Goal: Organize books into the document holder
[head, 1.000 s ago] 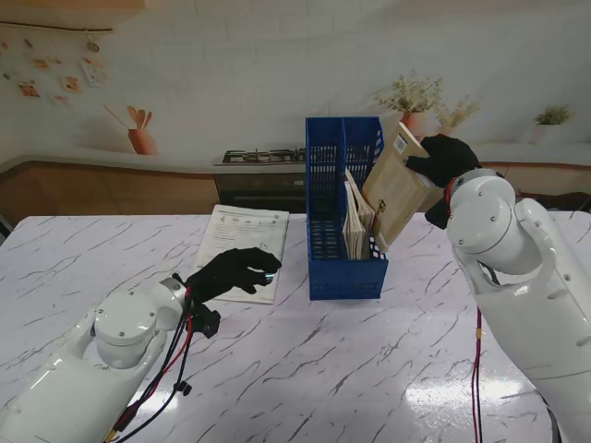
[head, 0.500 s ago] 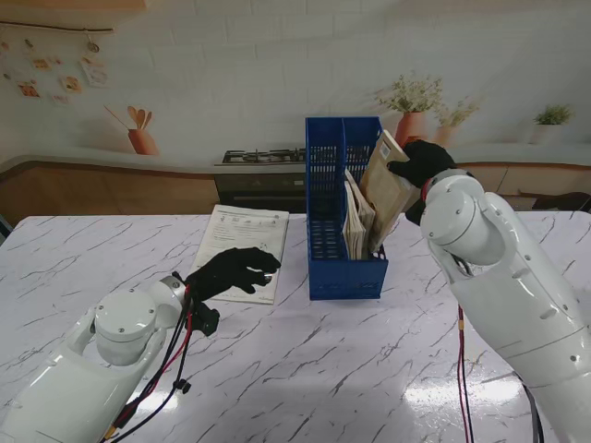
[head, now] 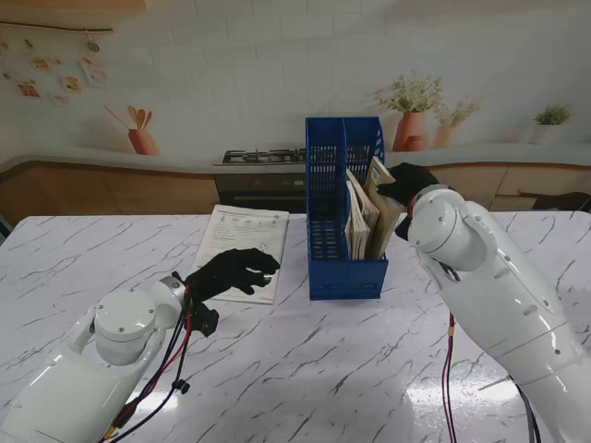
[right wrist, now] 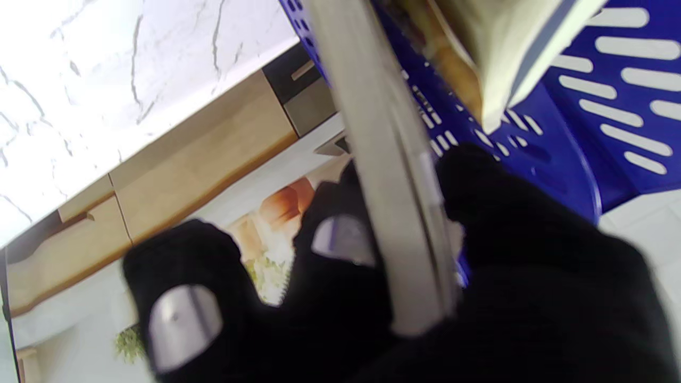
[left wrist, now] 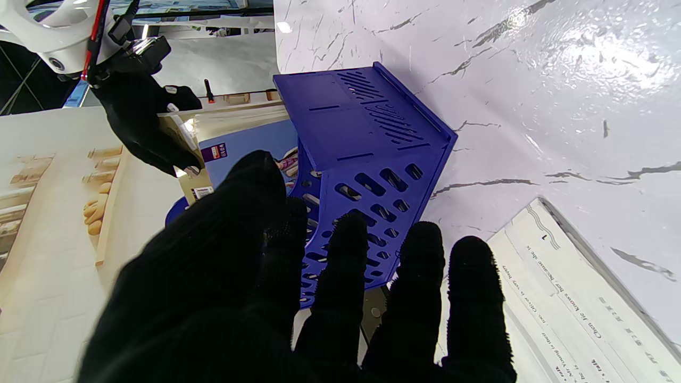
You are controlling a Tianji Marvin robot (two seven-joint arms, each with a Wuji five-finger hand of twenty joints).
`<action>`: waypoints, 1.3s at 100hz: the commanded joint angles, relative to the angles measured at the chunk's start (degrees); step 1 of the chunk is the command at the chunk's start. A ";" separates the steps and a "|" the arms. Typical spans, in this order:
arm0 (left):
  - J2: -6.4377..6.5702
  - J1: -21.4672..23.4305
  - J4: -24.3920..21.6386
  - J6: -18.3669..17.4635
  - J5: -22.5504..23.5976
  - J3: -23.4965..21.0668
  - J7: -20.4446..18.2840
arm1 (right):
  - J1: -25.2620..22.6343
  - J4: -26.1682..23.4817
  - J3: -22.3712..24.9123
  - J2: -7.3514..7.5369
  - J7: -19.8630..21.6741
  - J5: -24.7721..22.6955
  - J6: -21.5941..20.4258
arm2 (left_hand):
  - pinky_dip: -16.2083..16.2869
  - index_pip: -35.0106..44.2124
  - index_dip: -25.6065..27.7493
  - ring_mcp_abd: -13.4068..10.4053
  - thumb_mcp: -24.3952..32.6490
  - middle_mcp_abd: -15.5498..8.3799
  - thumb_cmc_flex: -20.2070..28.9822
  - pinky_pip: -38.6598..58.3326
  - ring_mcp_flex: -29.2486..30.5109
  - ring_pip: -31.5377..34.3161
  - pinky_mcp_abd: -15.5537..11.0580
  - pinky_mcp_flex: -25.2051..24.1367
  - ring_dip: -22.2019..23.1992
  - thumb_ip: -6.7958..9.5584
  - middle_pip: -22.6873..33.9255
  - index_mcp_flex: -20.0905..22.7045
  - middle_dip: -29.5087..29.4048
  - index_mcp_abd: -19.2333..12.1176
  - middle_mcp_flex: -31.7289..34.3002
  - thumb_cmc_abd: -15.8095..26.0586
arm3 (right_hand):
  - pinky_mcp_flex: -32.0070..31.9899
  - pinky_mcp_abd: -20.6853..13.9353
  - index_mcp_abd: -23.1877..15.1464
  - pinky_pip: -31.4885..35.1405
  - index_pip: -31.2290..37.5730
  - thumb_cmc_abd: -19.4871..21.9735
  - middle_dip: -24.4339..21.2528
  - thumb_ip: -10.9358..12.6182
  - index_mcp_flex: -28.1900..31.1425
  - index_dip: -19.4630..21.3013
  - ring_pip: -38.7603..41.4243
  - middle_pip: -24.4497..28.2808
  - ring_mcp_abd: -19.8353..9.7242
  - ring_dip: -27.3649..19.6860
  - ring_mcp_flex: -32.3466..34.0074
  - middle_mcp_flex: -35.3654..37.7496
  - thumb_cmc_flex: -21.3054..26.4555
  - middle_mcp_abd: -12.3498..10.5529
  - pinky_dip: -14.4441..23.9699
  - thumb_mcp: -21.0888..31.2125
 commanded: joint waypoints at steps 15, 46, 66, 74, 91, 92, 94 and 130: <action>-0.12 0.28 0.14 -1.13 -0.27 0.18 -0.61 | -1.20 1.85 -0.84 -1.16 -0.45 2.57 0.14 | -0.23 0.54 0.81 -1.61 -1.14 -2.07 1.31 -0.38 0.22 -0.41 -0.75 -0.56 0.01 1.07 0.07 0.74 -0.26 -2.45 0.90 0.61 | 1.87 -33.13 -15.87 13.11 8.08 7.36 -0.68 6.64 1.28 -2.55 -1.10 0.12 -0.31 -1.94 0.69 -0.57 8.22 -0.45 -1.49 10.51; -0.14 0.45 0.19 -1.12 -0.33 0.16 -0.54 | -1.88 2.48 -0.91 -1.57 -1.19 4.53 -0.35 | -0.23 0.58 0.80 -1.59 -1.21 -1.96 1.30 -0.37 0.29 -0.39 -0.77 -0.59 0.01 0.98 0.08 0.71 -0.27 -2.50 1.01 0.67 | 1.20 -29.37 -12.29 9.76 5.99 0.95 -4.71 2.88 -3.80 -14.69 -5.51 -8.66 1.12 -6.16 0.44 -4.34 0.68 2.55 -5.44 11.46; -0.11 0.51 0.14 -1.08 -0.38 0.07 -0.64 | -2.81 1.88 -0.17 -1.89 -2.48 5.18 -1.07 | -0.28 0.48 0.75 -1.55 -1.32 -1.82 1.24 -0.48 0.10 -0.47 -0.80 -0.72 -0.01 1.02 -0.08 0.61 -0.32 -2.45 0.70 0.84 | -1.24 -23.80 -9.58 5.68 1.72 2.54 -9.32 2.78 -6.03 -20.94 -8.76 -16.08 5.02 -7.26 -4.51 -7.55 -5.38 4.53 -8.58 4.60; -0.10 0.52 0.19 -1.18 -0.46 0.08 -0.73 | -3.13 1.15 0.21 -1.81 -2.33 5.20 -0.83 | -0.33 0.39 0.72 -1.64 -1.36 -1.63 1.16 -0.58 -0.10 -0.57 -0.87 -0.83 -0.05 1.08 -0.17 0.46 -0.36 -2.40 0.50 1.01 | -4.21 -22.96 -7.94 5.66 -2.75 4.50 -12.33 3.18 -6.27 -23.29 -11.40 -20.19 7.14 -7.81 -7.38 -9.06 -6.04 4.76 -7.85 -1.53; -0.10 0.39 0.47 -1.35 -0.73 0.22 -0.95 | -4.11 -0.42 1.20 -1.40 -1.52 4.71 -0.62 | -0.43 0.20 0.67 -1.60 -1.53 -1.52 1.10 -0.79 -0.29 -0.71 -0.89 -1.01 -0.09 1.20 -0.28 0.33 -0.40 -2.29 0.29 1.26 | -12.26 -19.23 -6.20 1.53 -18.17 12.03 -16.20 5.24 -3.24 -18.98 -22.97 -26.11 11.46 -11.13 -13.69 -11.91 -6.00 4.73 -6.23 -17.37; -0.10 0.38 0.49 -1.36 -0.74 0.23 -0.97 | -4.20 -0.54 1.29 -1.36 -1.38 4.78 -0.65 | -0.44 0.19 0.67 -1.62 -1.53 -1.55 1.09 -0.81 -0.26 -0.70 -0.91 -1.03 -0.09 1.21 -0.29 0.33 -0.41 -2.30 0.26 1.26 | -12.26 -19.23 -6.20 1.53 -18.17 12.03 -16.20 5.24 -3.24 -18.98 -22.97 -26.11 11.46 -11.13 -13.69 -11.91 -6.00 4.73 -6.23 -17.37; -0.10 0.36 0.52 -1.38 -0.76 0.25 -0.99 | -4.35 -0.75 1.47 -1.31 -1.14 4.99 -0.69 | -0.46 0.19 0.67 -1.62 -1.55 -1.58 1.14 -0.83 -0.27 -0.71 -0.92 -1.06 -0.09 1.24 -0.29 0.38 -0.41 -2.27 0.25 1.21 | -14.39 -17.46 -6.06 -0.22 -20.13 13.24 -16.74 5.91 -3.22 -18.08 -25.26 -27.01 12.08 -11.74 -14.97 -12.47 -5.63 4.67 -5.42 -19.88; -0.14 0.21 0.62 -1.19 -0.64 0.35 -0.81 | -7.04 -3.35 3.84 -1.27 -2.04 5.15 -2.29 | -0.51 0.01 0.62 -1.63 -1.65 -1.84 1.11 -0.87 -0.31 -0.81 -0.82 -1.08 -0.11 1.38 -0.25 0.33 -0.40 -2.24 0.31 1.36 | -42.03 -2.39 -4.88 -27.29 -28.35 15.26 -23.60 6.29 -7.50 -20.83 -60.22 -39.13 17.31 -23.62 -29.60 -19.31 -7.57 4.87 -6.68 -30.83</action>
